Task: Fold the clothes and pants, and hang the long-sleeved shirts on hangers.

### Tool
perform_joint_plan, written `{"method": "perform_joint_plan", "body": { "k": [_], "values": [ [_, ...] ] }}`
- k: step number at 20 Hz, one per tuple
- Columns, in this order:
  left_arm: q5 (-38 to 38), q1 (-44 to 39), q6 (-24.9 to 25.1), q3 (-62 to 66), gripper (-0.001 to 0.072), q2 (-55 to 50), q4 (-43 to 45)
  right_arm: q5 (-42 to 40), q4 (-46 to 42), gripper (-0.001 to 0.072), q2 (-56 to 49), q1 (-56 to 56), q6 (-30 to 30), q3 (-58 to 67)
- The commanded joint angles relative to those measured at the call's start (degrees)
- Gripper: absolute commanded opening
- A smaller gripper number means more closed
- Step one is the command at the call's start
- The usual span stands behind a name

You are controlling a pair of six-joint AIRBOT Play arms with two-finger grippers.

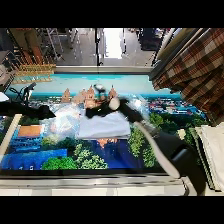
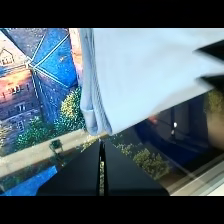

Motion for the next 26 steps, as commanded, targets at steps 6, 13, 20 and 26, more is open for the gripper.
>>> {"method": "perform_joint_plan", "body": {
  "k": [6,13,20,26],
  "values": [
    [6.84,-13.77,2.08,0.07,0.0022,-8.15,-0.13,22.05,-1.11,0.0699,10.56,-27.52,0.13,-12.74],
    [15.69,-17.25,-2.36,0.90,0.0008,-16.90,2.10,10.21,18.08,0.0700,3.52,-32.15,-18.88,-27.96],
    [11.39,-17.29,-9.05,8.85,0.0007,-24.61,8.57,10.49,23.17,0.0699,-2.08,-31.45,-24.52,-23.80],
    [10.43,-17.29,-9.11,10.49,0.0007,-25.33,8.48,14.95,27.36,0.0566,-5.53,-27.96,-25.29,-23.43]
  ]
}}
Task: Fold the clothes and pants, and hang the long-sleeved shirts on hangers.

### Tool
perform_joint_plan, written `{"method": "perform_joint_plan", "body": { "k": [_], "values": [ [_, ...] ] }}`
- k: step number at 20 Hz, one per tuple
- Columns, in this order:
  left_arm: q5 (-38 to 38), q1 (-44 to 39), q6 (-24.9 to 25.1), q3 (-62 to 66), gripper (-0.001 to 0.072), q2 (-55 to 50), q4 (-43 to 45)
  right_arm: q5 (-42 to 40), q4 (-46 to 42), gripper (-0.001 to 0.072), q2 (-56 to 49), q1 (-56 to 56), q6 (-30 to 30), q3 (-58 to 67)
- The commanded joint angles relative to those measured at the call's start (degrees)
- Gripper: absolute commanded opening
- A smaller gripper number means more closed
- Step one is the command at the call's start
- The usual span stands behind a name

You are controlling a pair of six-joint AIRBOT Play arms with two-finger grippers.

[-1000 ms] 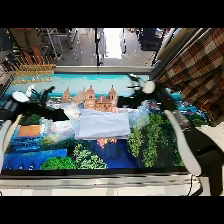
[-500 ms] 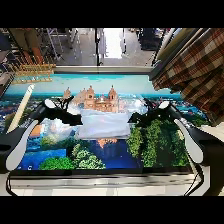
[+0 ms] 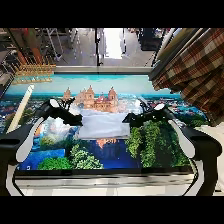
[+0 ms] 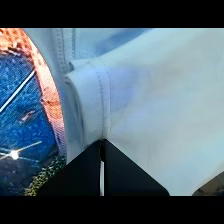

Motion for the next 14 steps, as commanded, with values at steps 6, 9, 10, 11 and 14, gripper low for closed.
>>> {"method": "perform_joint_plan", "body": {
  "k": [6,9,10,11,14],
  "values": [
    [-13.03,0.87,-0.59,10.93,0.0007,6.03,-1.03,7.17,-1.70,0.0021,4.11,1.88,4.92,6.10],
    [-18.97,1.88,-0.57,11.91,0.0008,16.96,-1.01,10.80,-5.79,0.0020,14.67,-4.61,13.99,9.01],
    [-21.64,2.08,-0.55,11.91,0.0008,20.70,-0.96,11.50,-6.73,0.0020,18.16,-7.74,16.74,9.68],
    [-24.28,2.21,-0.35,11.91,0.0008,23.91,-0.94,11.67,-7.54,0.0020,21.97,-11.72,18.45,10.12],
    [-29.20,2.49,1.60,11.85,0.0008,32.09,-0.96,11.91,-7.98,0.0019,31.45,-26.53,20.98,10.56]
  ]
}}
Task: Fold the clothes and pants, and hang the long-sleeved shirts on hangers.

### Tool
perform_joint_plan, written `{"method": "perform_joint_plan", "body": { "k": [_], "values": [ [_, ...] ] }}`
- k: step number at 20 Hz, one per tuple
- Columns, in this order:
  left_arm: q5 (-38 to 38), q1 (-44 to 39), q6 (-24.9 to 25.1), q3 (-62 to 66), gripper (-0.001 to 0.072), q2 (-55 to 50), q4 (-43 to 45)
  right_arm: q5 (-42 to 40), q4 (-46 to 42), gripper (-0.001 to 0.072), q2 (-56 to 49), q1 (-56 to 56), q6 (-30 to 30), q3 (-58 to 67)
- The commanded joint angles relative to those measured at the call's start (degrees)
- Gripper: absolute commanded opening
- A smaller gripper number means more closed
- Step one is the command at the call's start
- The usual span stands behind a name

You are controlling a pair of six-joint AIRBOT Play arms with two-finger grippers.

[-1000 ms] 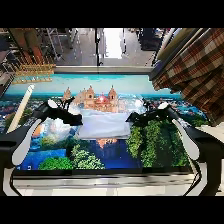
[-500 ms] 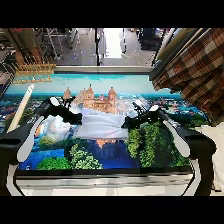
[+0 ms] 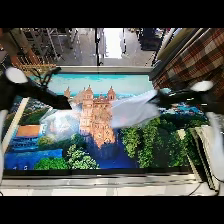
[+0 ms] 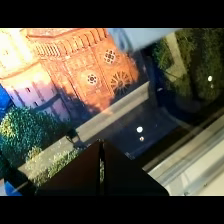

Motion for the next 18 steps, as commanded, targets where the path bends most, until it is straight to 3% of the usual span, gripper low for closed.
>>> {"method": "perform_joint_plan", "body": {
  "k": [1,5,9,13,18],
  "values": [
    [-5.95,0.39,1.27,0.24,0.0008,9.86,-0.04,1.01,-1.40,0.0019,11.17,-17.53,4.90,1.01],
    [-4.61,0.37,2.23,-0.17,0.0008,14.38,-0.04,1.60,-1.29,0.0019,15.32,-43.36,3.72,0.96],
    [-4.61,0.37,4.28,-4.79,0.0009,14.53,-0.04,4.74,-5.01,0.0019,14.32,-62.82,-2.47,-3.41],
    [-2.91,0.37,4.26,-13.64,0.0008,13.94,-0.04,7.93,-13.51,0.0019,14.34,-70.51,-6.51,-17.99],
    [-3.13,0.37,4.24,-15.45,0.0008,13.99,-0.07,4.48,-27.02,0.0019,14.32,-71.23,-7.67,-27.78]
  ]
}}
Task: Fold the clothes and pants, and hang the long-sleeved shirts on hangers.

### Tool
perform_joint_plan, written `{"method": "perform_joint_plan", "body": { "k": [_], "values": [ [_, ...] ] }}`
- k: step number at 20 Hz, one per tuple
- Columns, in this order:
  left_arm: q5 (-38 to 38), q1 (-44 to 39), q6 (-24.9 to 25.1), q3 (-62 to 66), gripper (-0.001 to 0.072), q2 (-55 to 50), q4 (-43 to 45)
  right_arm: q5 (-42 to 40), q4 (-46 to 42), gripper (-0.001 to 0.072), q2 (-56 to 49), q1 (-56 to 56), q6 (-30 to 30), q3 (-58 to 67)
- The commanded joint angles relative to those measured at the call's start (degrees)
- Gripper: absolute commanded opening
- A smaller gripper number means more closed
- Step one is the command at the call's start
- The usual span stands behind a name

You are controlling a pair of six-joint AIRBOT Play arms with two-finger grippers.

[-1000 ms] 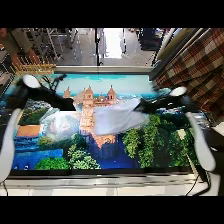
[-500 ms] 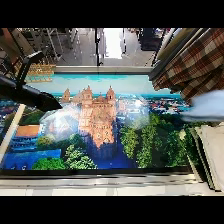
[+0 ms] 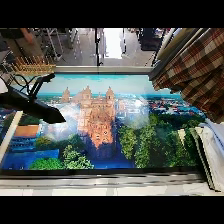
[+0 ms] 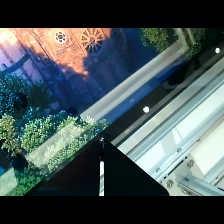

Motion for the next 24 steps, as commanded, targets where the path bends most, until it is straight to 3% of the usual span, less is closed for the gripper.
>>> {"method": "perform_joint_plan", "body": {
  "k": [1,4,7,8,9,10,12,13,16,17,18,21,24],
  "values": [
    [0.17,0.04,0.20,-1.36,0.0009,0.13,-0.04,-1.09,-10.45,0.0019,0.07,-1.62,-1.05,-5.09],
    [0.20,0.04,0.20,-1.36,0.0009,0.11,-0.04,-1.33,-15.85,0.0019,-0.02,-1.60,-2.62,-5.09],
    [1.64,0.04,0.17,-1.36,0.0009,0.13,-0.09,-1.44,-16.90,0.0026,-0.74,-1.42,-9.97,-5.09],
    [1.97,0.04,0.17,-1.36,0.0008,0.11,-0.09,-1.90,-17.31,0.0187,-0.85,-1.27,-10.91,-5.07],
    [1.99,0.04,0.20,-1.36,0.0008,0.13,-0.07,-2.71,-17.66,0.0501,-0.83,-1.25,-10.93,-4.83],
    [1.97,0.04,0.20,-1.33,0.0008,0.13,-0.02,-3.26,-16.96,0.0646,-0.83,-1.05,-9.75,-3.87],
    [1.44,0.42,0.20,-0.66,0.0009,0.13,3.56,-2.82,-13.53,0.0638,-0.72,0.74,-6.78,0.63],
    [1.16,0.52,-0.13,0.44,0.0008,0.20,10.03,-3.15,-7.69,0.0631,-0.24,2.40,-4.00,3.43],
    [1.57,0.50,-9.66,3.74,0.0009,0.28,41.05,-2.67,21.75,0.0588,2.36,12.98,-6.05,5.73],
    [2.64,1.11,-13.11,3.76,0.0009,0.50,49.46,-0.55,25.11,0.0566,3.08,18.69,-7.32,5.73],
    [3.50,2.16,-15.93,3.76,0.0009,0.85,53.62,2.10,24.61,0.0565,3.61,25.83,-7.54,5.73],
    [7.04,6.82,-16.76,3.76,0.0009,2.73,46.64,3.67,15.80,0.0559,4.90,48.11,-7.61,3.78],
    [8.63,8.13,-18.12,3.76,0.0009,3.37,44.57,-10.21,0.96,0.0555,4.83,68.48,-7.43,3.26]
  ]
}}
